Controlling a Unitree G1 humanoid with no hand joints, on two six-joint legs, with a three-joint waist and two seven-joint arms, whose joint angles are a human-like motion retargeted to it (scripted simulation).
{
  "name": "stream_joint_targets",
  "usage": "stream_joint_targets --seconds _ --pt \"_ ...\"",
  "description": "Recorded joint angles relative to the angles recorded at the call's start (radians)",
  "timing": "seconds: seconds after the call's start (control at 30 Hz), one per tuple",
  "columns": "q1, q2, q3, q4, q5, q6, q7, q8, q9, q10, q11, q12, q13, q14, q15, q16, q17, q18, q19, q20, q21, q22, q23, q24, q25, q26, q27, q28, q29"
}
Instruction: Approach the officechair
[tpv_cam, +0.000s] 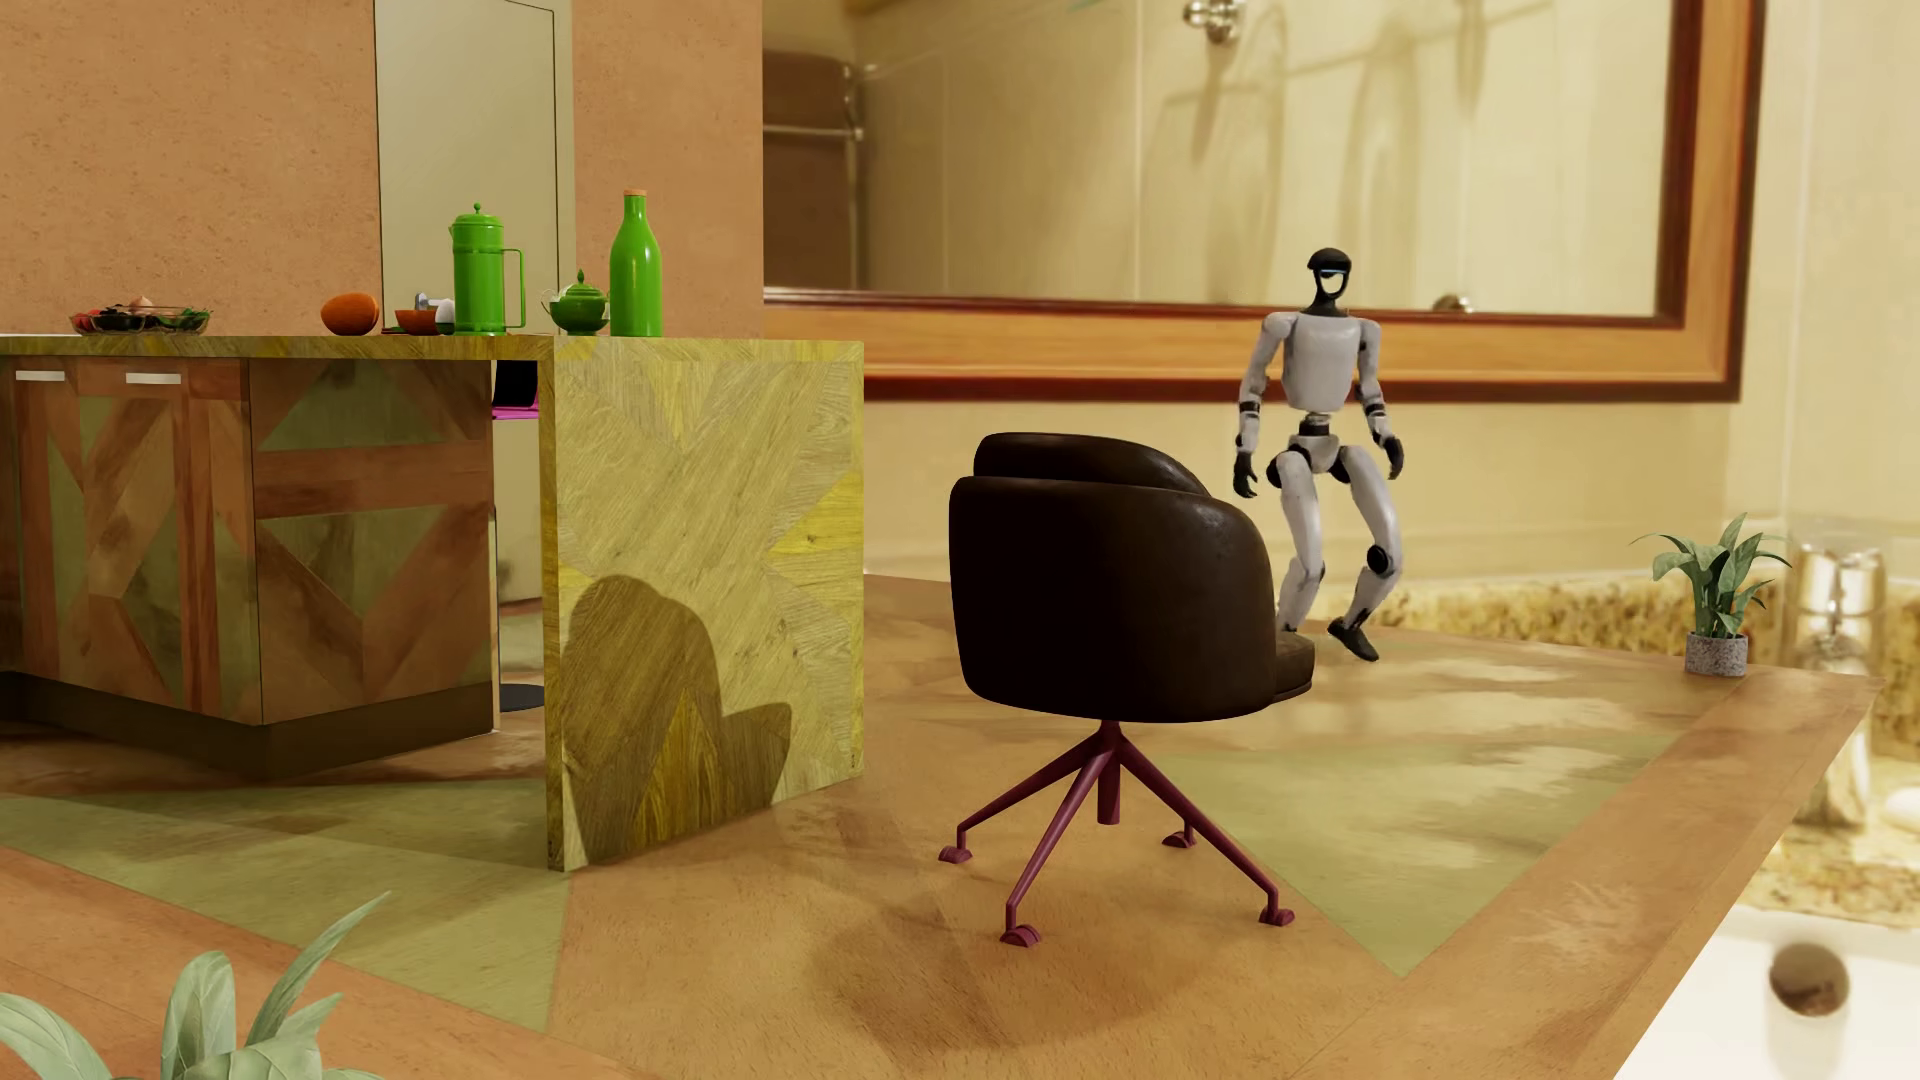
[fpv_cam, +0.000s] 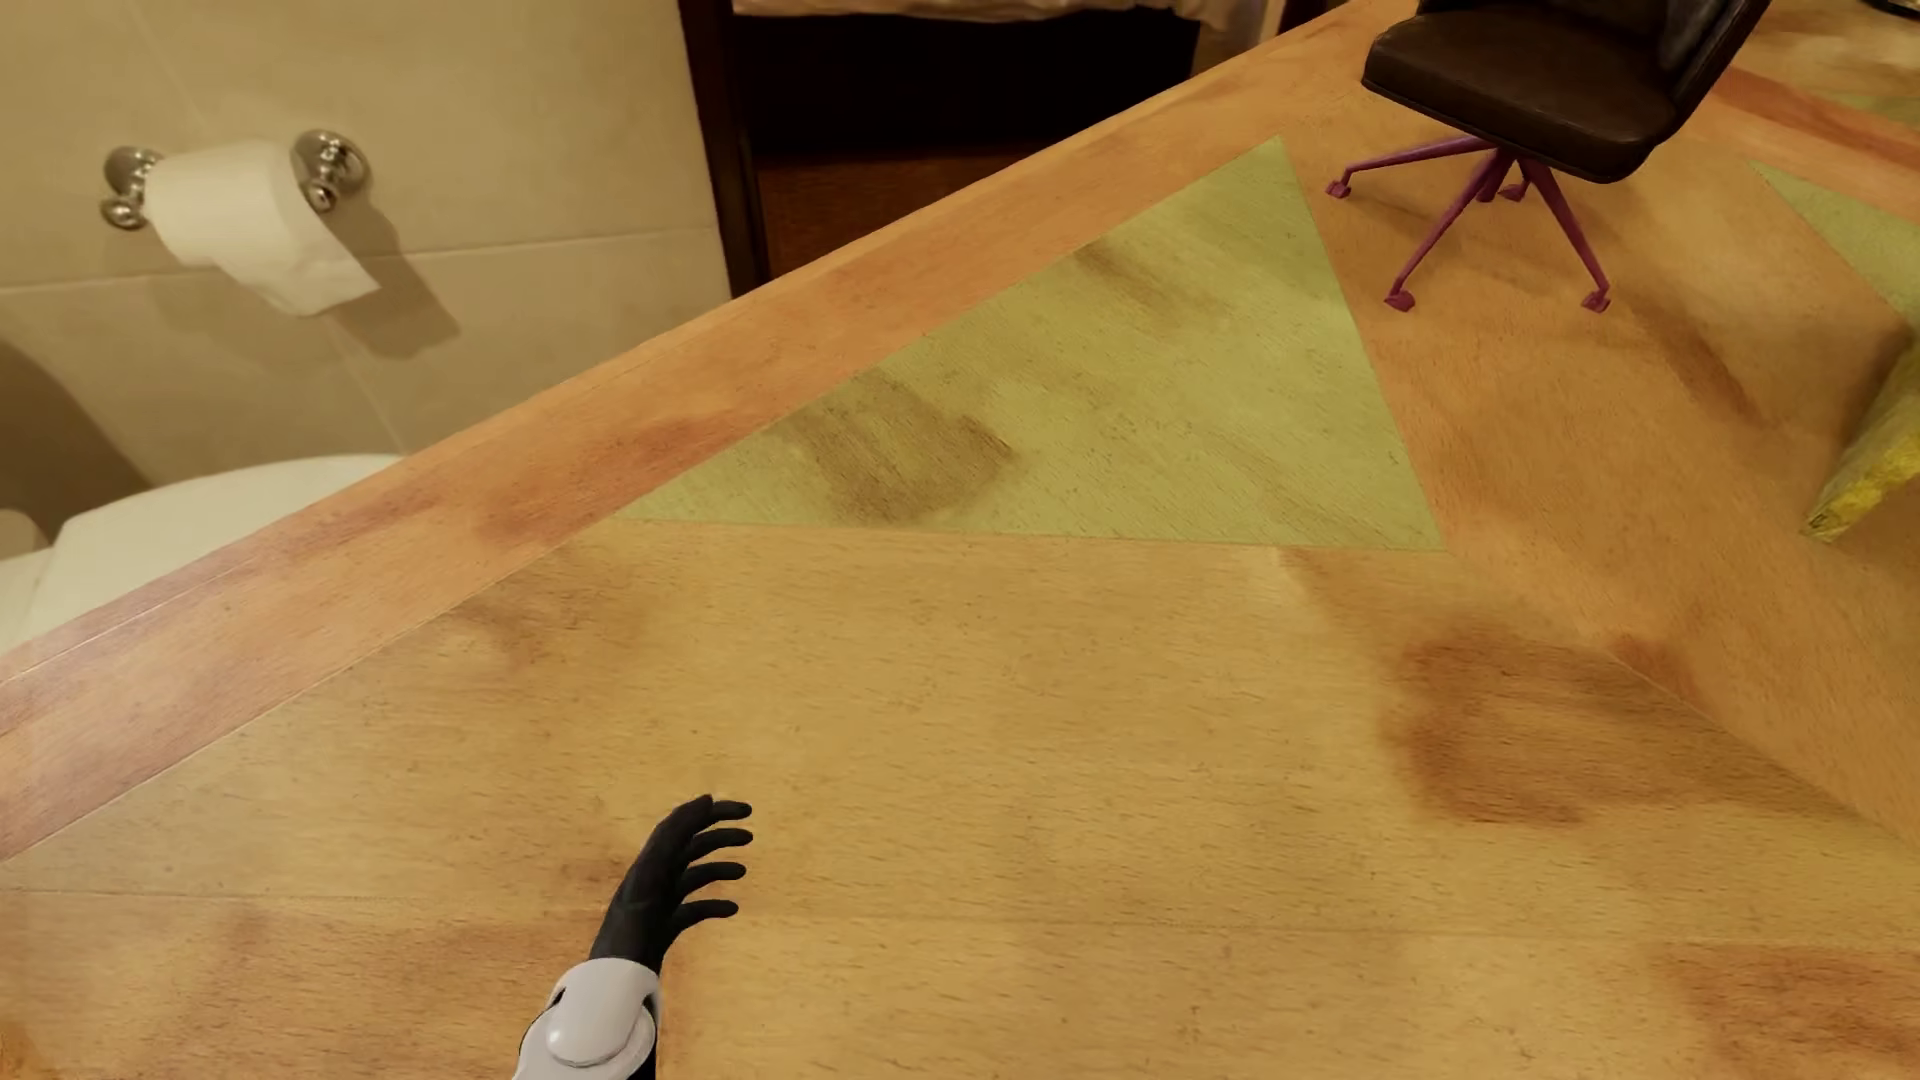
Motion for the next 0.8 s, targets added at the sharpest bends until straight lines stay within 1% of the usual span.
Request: stream_joint_targets --seconds 0.03,0.07,0.1,0.13,0.17,0.2,0.23,0.27,0.3,0.33,0.37,0.4,0.43,0.47,0.5,0.53,0.57,0.6,0.63,0.67,0.7,0.73,0.77,0.8 --pt "-0.072 0.05 0.066 -0.034 0.019 0.029 -0.033 0.012 0.007 0.025 -0.028 0.066 -0.01 -0.022 -0.025 0.012 0.012 -0.015 0.006 0.015 -0.029 0.0 -0.024 0.041 0.022 0.007 0.022 -0.046 -0.049" --pt "-0.147 0.106 0.138 -0.047 0.038 0.069 -0.029 0.021 0.006 -0.01 -0.075 0.134 -0.043 -0.058 -0.042 0.03 0.022 -0.022 0.013 0.069 -0.021 -0.005 -0.052 0.087 0.052 0.032 0.022 -0.093 -0.094" --pt "-0.182 0.164 0.169 -0.046 0.063 0.113 -0.025 0.035 0.013 -0.109 -0.098 0.195 -0.112 -0.058 -0.064 0.046 0.044 -0.031 0.019 0.145 -0.045 0.015 -0.131 0.125 0.064 0.043 0.012 -0.125 -0.113" --pt "-0.169 0.16 0.163 -0.045 0.079 0.139 -0.029 0.054 0.018 -0.252 0.001 0.234 -0.18 0.001 -0.061 0.083 0.069 -0.033 0.014 0.17 -0.053 0.072 -0.193 0.147 0.058 0.042 -0.017 -0.139 -0.107" --pt "-0.143 0.077 0.139 -0.045 0.069 0.117 0.001 0.061 0.022 -0.228 0.216 0.222 -0.222 -0.015 0.06 0.135 0.076 0.051 -0.053 0.155 -0.015 0.089 -0.16 0.147 0.043 0.062 -0.071 -0.13 -0.071" --pt "-0.092 -0.006 0.11 -0.041 0.049 0.077 0.042 0.04 0.024 -0.24 0.332 0.196 -0.231 -0.055 0.183 0.154 0.076 0.18 -0.088 0.168 -0.003 0.102 -0.113 0.127 0.038 0.057 -0.111 -0.09 -0.007" --pt "-0.034 -0.076 0.07 -0.033 0.027 0.047 0.071 0.003 0.024 -0.265 0.364 0.171 -0.198 -0.09 0.208 0.138 0.063 0.155 -0.083 0.168 -0.028 0.075 -0.126 0.098 0.04 0.059 -0.132 -0.038 0.058" --pt "0.037 -0.127 0.018 -0.025 0.011 0.011 0.101 -0.014 0.028 -0.297 0.354 0.135 -0.159 -0.121 0.157 0.123 0.052 0.099 -0.036 0.163 -0.054 0.011 -0.157 0.061 0.044 0.076 -0.131 0.009 0.103" --pt "0.103 -0.157 -0.032 -0.02 0.009 -0.009 0.121 -0.021 0.014 -0.333 0.272 0.087 -0.118 -0.151 0.103 0.094 0.054 0.129 -0.015 0.125 -0.082 -0.01 -0.169 0.026 0.04 0.073 -0.114 0.043 0.117" --pt "0.156 -0.171 -0.067 -0.011 0.012 -0.029 0.137 -0.022 0.009 -0.329 0.183 0.036 -0.088 -0.18 0.069 0.069 0.061 0.103 0.009 0.092 -0.084 -0.042 -0.181 -0.003 0.031 0.073 -0.089 0.059 0.108" --pt "0.132 -0.161 -0.057 -0.003 -0.01 -0.056 0.144 -0.019 0.011 -0.161 0.016 -0.017 -0.07 -0.148 0.091 0.023 0.044 0.08 -0.005 0.087 -0.046 -0.064 -0.166 -0.015 0.014 0.065 -0.067 0.056 0.081" --pt "0.024 -0.126 -0.019 -0.005 0.011 -0.026 0.08 -0.02 0.013 0.045 0.02 -0.009 -0.091 -0.012 0.105 -0.002 0.005 0.061 -0.035 0.068 0.021 -0.016 -0.043 -0.004 0.003 0.027 -0.062 0.03 0.043" --pt "-0.059 -0.082 0.045 -0.046 0.038 0.017 0.007 -0.005 0.024 0.097 0.014 0.039 -0.101 0.031 0.067 0.003 -0.006 0.045 -0.031 0.064 0.008 0.006 0.003 0.02 0.004 0.008 -0.045 -0.011 0.006" --pt "-0.125 -0.02 0.119 -0.07 0.066 0.071 -0.034 0.009 0.036 0.059 -0.016 0.098 -0.093 -0.009 0.041 0.005 0.004 0.032 -0.026 0.107 -0.023 0.025 -0.031 0.059 0.012 0.013 -0.024 -0.061 -0.032" --pt "-0.171 0.032 0.161 -0.072 0.079 0.11 -0.044 0.031 0.027 -0.053 -0.037 0.171 -0.097 -0.053 0.007 0.02 0.047 0.017 -0.017 0.125 -0.038 0.015 -0.107 0.1 0.011 0.041 -0.011 -0.103 -0.061" --pt "-0.198 0.078 0.174 -0.048 0.093 0.144 -0.04 0.05 0.013 -0.192 -0.048 0.223 -0.12 -0.075 -0.034 0.052 0.082 -0.001 -0.011 0.135 -0.039 0.017 -0.165 0.138 0.003 0.073 -0.01 -0.139 -0.069" --pt "-0.185 0.109 0.15 0.008 0.116 0.178 -0.028 0.068 0.011 -0.309 -0.009 0.238 -0.193 0.057 -0.072 0.08 0.069 -0.03 -0.02 0.155 0.014 0.084 -0.175 0.16 -0.002 0.079 -0.015 -0.158 -0.048" --pt "-0.142 0.057 0.099 -0.001 0.089 0.14 0.01 0.071 0.026 -0.292 0.177 0.218 -0.236 0.065 0.007 0.136 0.092 0.013 -0.049 0.146 -0.009 0.102 -0.166 0.151 0.009 0.081 -0.034 -0.145 -0.003" --pt "-0.096 -0.008 0.073 0.001 0.058 0.102 0.047 0.048 0.027 -0.292 0.315 0.186 -0.246 0.02 0.144 0.156 0.08 0.113 -0.062 0.165 -0.01 0.086 -0.113 0.125 0.028 0.078 -0.063 -0.108 0.051" --pt "-0.033 -0.052 0.053 0.004 0.02 0.061 0.081 0.015 0.025 -0.317 0.351 0.149 -0.197 -0.016 0.195 0.134 0.067 0.083 -0.025 0.151 -0.054 0.04 -0.092 0.091 0.052 0.074 -0.087 -0.05 0.106" --pt "0.045 -0.076 0.003 0.013 0.01 0.023 0.104 -0.004 0.028 -0.351 0.33 0.11 -0.141 -0.046 0.135 0.115 0.055 0.073 0.015 0.138 -0.07 -0.001 -0.113 0.051 0.069 0.061 -0.082 0.002 0.131" --pt "0.102 -0.095 -0.05 0.024 0.003 -0.003 0.121 -0.015 0.016 -0.37 0.243 0.077 -0.092 -0.082 0.09 0.081 0.035 0.063 0.018 0.111 -0.078 -0.048 -0.143 0.015 0.075 0.051 -0.065 0.044 0.135" --pt "0.12 -0.08 -0.05 0.028 -0.017 -0.028 0.121 -0.002 -0.001 -0.315 0.03 0.011 -0.041 -0.128 0.051 0.053 0.011 0.041 -0.028 0.069 -0.089 -0.076 -0.133 -0.002 0.067 0.05 -0.056 0.065 0.114" --pt "0.046 -0.032 -0.01 0.036 0.013 -0.011 0.057 0.001 0.003 -0.112 0.019 -0.009 -0.038 -0.031 0.012 0.015 -0.013 0.023 -0.033 0.064 -0.023 -0.032 -0.043 0.01 0.053 0.018 -0.051 0.059 0.061"
